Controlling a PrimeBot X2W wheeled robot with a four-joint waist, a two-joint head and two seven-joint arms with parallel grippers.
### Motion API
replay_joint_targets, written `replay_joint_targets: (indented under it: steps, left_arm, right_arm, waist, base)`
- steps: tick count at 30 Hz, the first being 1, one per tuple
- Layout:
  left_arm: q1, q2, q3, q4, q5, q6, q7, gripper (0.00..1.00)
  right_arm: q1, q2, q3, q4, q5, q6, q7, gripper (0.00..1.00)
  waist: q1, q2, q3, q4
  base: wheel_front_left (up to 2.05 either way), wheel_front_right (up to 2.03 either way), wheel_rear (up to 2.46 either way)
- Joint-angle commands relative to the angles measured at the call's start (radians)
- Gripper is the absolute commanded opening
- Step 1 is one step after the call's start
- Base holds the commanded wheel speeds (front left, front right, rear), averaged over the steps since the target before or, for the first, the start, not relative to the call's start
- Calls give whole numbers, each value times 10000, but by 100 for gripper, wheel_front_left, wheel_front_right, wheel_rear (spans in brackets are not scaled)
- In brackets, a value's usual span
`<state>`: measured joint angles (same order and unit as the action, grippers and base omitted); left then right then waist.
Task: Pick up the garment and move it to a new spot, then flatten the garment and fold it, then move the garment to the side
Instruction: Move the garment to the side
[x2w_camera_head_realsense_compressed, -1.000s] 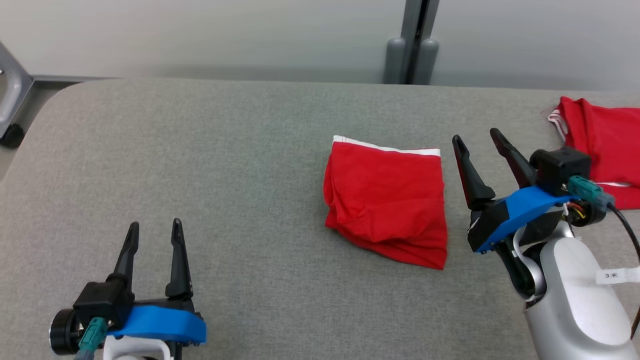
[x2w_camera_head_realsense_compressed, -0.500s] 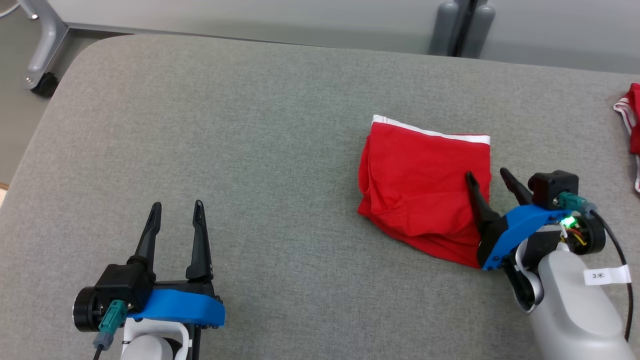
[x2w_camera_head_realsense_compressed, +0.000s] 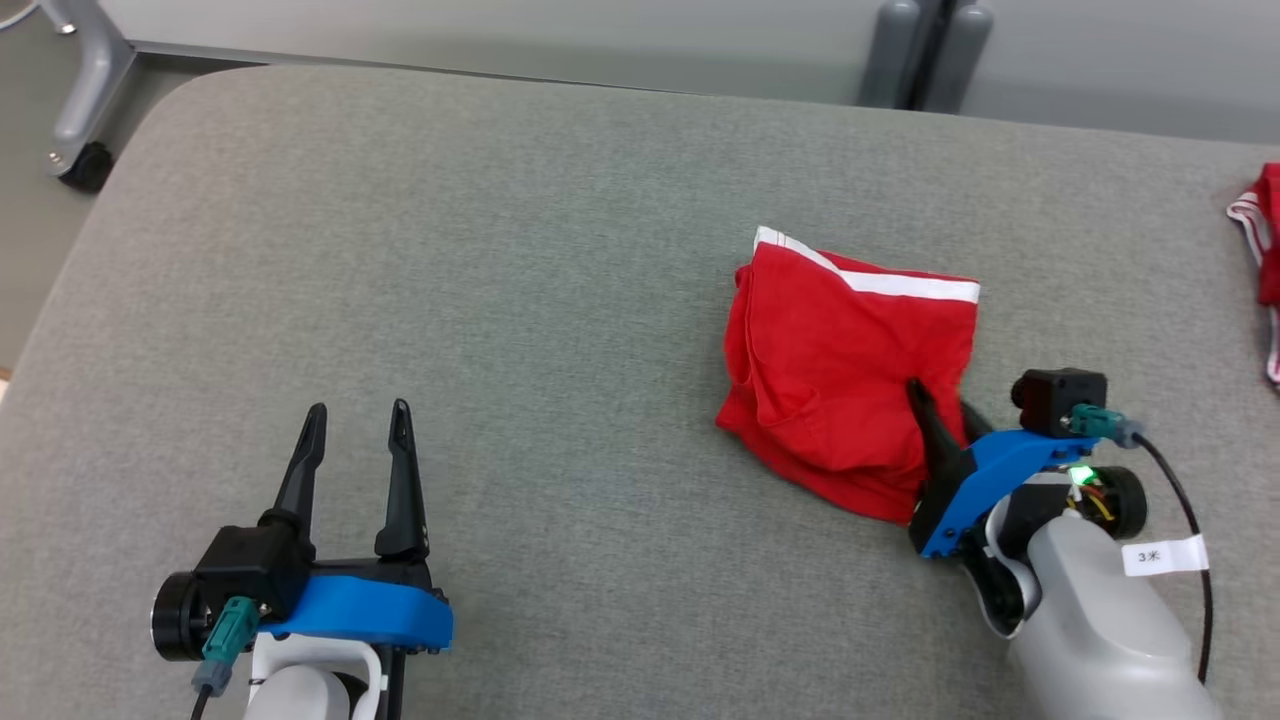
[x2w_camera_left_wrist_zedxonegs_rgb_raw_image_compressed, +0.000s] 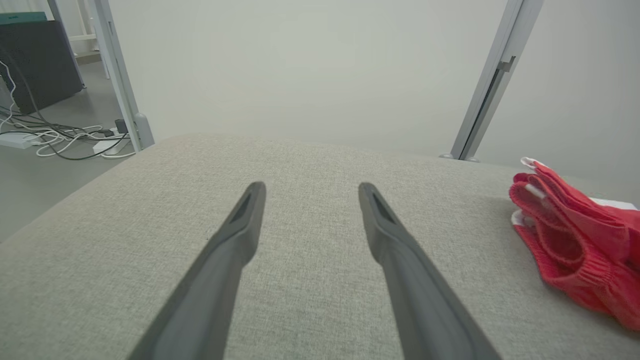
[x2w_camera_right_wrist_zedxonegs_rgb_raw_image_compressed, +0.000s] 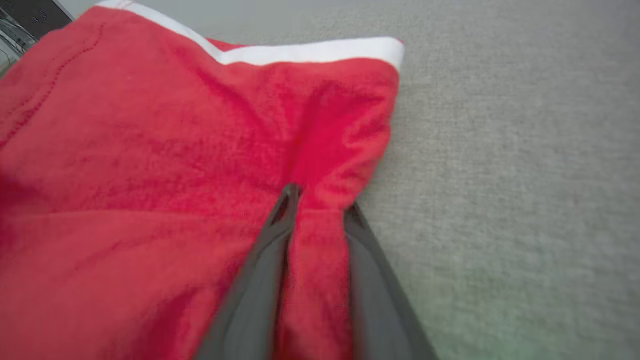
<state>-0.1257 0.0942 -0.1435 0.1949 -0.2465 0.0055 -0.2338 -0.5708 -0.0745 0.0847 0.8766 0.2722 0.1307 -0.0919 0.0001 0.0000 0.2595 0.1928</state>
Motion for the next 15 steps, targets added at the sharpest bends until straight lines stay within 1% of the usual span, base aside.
replay_joint_targets:
  steps: [1, 7, 11, 15]
  left_arm:
    - [-2, 44, 7, 2, -69, 56, -62, 100]
    - [-146, 106, 47, -157, -84, 93, -114, 100]
    - [-326, 174, 111, -304, -85, 137, -144, 100]
    - [-510, 308, 171, -462, -51, 182, -126, 100]
  right_arm:
    - [-46, 38, 162, 199, 129, 2, -68, 0]
    - [-131, -466, 813, -211, 447, -3, -574, 0]
    - [138, -976, 1185, -790, 600, 0, -739, 0]
    - [376, -1526, 1331, -1534, 659, 2, -799, 0]
  waist:
    - [-1, 0, -37, -173]
    - [-1, 0, 79, -882]
    - [-1, 0, 262, -1519]
    - [-1, 0, 523, -2197]
  base:
    - [0, 0, 0]
    - [0, 0, 0]
    - [0, 0, 0]
    - [0, 0, 0]
